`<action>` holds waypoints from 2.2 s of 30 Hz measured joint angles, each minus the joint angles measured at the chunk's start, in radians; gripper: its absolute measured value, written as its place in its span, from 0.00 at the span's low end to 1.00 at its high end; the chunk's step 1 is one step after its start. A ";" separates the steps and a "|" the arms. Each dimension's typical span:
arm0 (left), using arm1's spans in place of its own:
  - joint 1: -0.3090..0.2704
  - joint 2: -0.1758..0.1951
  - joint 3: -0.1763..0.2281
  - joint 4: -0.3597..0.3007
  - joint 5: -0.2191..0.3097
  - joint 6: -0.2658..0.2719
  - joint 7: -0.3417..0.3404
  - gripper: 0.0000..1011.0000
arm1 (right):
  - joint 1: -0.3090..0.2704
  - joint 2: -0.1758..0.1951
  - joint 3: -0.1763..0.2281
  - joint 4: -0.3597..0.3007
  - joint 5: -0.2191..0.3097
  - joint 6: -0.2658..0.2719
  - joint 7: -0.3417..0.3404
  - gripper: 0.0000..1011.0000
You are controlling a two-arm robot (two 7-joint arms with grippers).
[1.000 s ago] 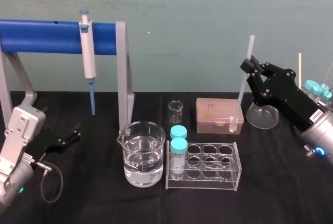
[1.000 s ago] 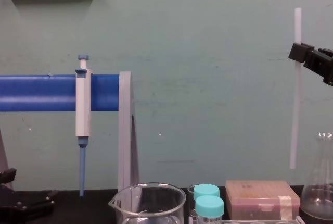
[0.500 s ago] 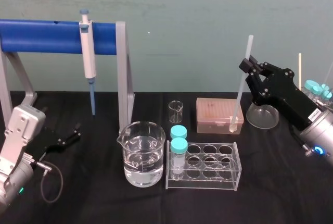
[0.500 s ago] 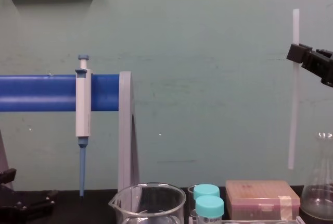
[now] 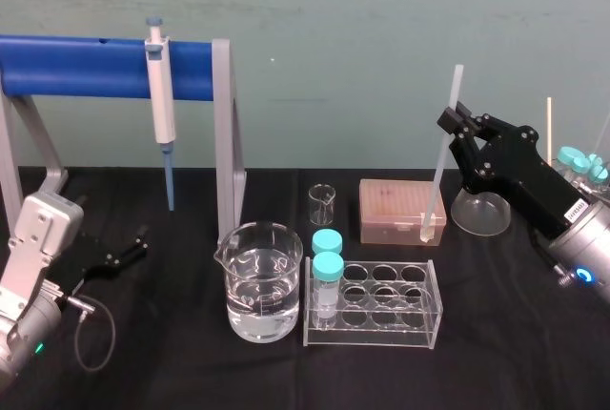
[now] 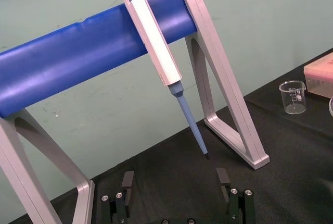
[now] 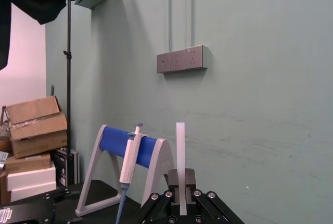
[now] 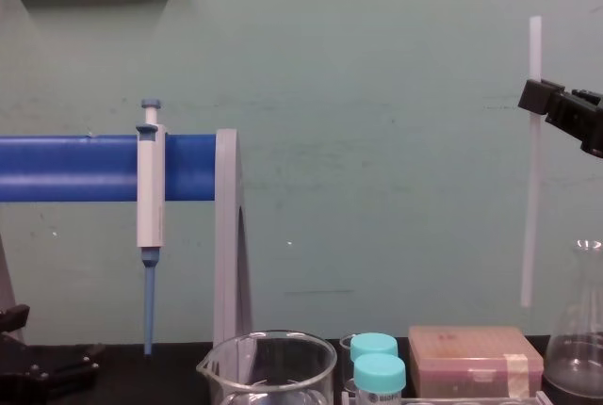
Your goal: Pick up the stirring rod with one hand, then place it down.
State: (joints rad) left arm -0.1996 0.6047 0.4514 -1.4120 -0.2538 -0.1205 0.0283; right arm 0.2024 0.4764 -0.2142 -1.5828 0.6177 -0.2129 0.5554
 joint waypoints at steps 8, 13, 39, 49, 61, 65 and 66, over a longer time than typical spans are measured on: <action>0.000 0.000 0.000 0.000 0.000 0.000 0.000 0.99 | 0.000 0.001 -0.001 0.002 0.002 0.000 0.001 0.06; 0.000 0.000 0.000 0.000 0.000 0.000 0.000 0.99 | -0.001 0.001 -0.002 0.004 0.002 0.000 0.002 0.06; 0.000 0.000 0.000 0.000 0.000 0.000 0.000 0.99 | -0.003 -0.002 -0.008 0.004 0.002 -0.004 0.002 0.06; 0.000 0.000 0.000 0.000 0.000 0.000 0.000 0.99 | -0.007 -0.002 -0.006 -0.003 0.002 -0.004 0.002 0.06; 0.000 0.000 0.000 0.000 0.000 0.000 0.000 0.99 | -0.012 0.000 -0.005 -0.011 0.003 -0.004 0.002 0.06; 0.000 0.000 0.000 0.000 0.000 0.000 0.000 0.99 | -0.013 0.001 -0.005 -0.014 0.003 -0.004 0.001 0.06; 0.000 0.000 0.000 0.000 0.000 0.000 0.000 0.99 | -0.014 0.001 -0.005 -0.014 0.003 -0.004 0.001 0.06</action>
State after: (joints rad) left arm -0.1995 0.6047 0.4514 -1.4120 -0.2539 -0.1205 0.0283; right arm 0.1888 0.4774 -0.2190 -1.5971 0.6209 -0.2168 0.5566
